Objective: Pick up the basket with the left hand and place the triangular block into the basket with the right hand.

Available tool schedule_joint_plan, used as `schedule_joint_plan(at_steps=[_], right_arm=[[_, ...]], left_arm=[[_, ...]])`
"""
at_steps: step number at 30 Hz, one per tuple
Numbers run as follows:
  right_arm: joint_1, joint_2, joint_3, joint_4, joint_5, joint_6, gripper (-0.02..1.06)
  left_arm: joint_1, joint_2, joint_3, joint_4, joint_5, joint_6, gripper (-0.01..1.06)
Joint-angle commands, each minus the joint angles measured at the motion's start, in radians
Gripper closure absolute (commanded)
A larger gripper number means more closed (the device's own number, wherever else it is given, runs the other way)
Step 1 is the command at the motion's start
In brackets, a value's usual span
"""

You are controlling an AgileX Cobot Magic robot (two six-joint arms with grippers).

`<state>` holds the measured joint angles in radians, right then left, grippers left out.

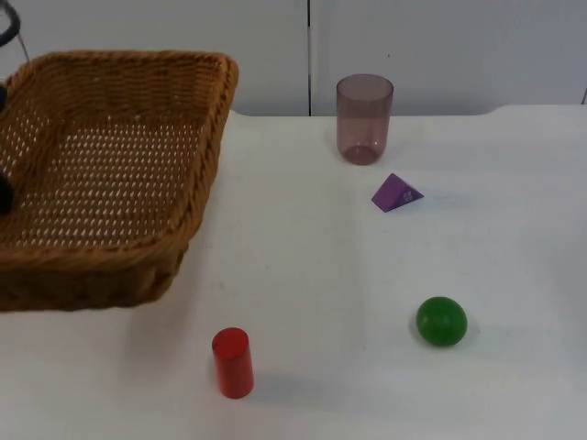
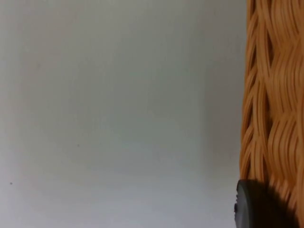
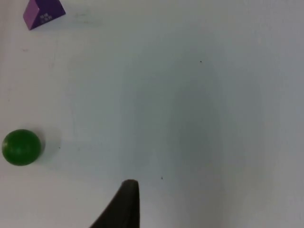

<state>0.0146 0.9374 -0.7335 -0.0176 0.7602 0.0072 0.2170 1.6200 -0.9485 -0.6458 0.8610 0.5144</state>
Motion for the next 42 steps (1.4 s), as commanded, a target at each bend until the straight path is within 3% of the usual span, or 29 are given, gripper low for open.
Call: schedule_joint_plan(at_steps=[1,12,16,20,24,27,33,37,42], right_arm=[[-0.005,0.000,-0.004,0.001,-0.001,0.001,-0.01],[-0.005,0.000,-0.004,0.001,-0.001,-0.001,-0.01],[-0.003,0.017,-0.006,0.005,-0.001,-0.057,-0.01],[-0.002,0.087,-0.059,0.092,0.053,-0.174,-0.01],[0.003,0.260,-0.194,0.211,0.090,-0.301,0.00],[0.036,0.358,-0.261,0.192,0.100,-0.336,0.00],[0.188,0.684,-0.512,0.051,0.150,-0.397,0.03],[0.241,0.857,-0.670,0.038,0.179,-0.536,0.04],[0.309,1.107,-0.913,0.045,0.130,-0.766,0.09]], left_arm=[[0.027,-0.014,0.028,-0.096,-0.018,0.065,1.05],[0.042,-0.014,0.048,-0.116,-0.073,0.098,1.05],[0.042,-0.014,0.048,-0.125,-0.079,0.102,1.05],[0.042,-0.014,0.048,-0.125,-0.083,0.102,1.05],[0.042,-0.014,0.048,-0.125,-0.089,0.102,1.05],[0.042,-0.014,0.048,-0.125,-0.089,0.102,1.05],[0.042,-0.014,0.048,-0.125,-0.089,0.102,1.05],[0.042,-0.014,0.048,-0.125,-0.086,0.102,1.05],[0.042,-0.014,0.048,-0.125,-0.086,0.102,1.05]])
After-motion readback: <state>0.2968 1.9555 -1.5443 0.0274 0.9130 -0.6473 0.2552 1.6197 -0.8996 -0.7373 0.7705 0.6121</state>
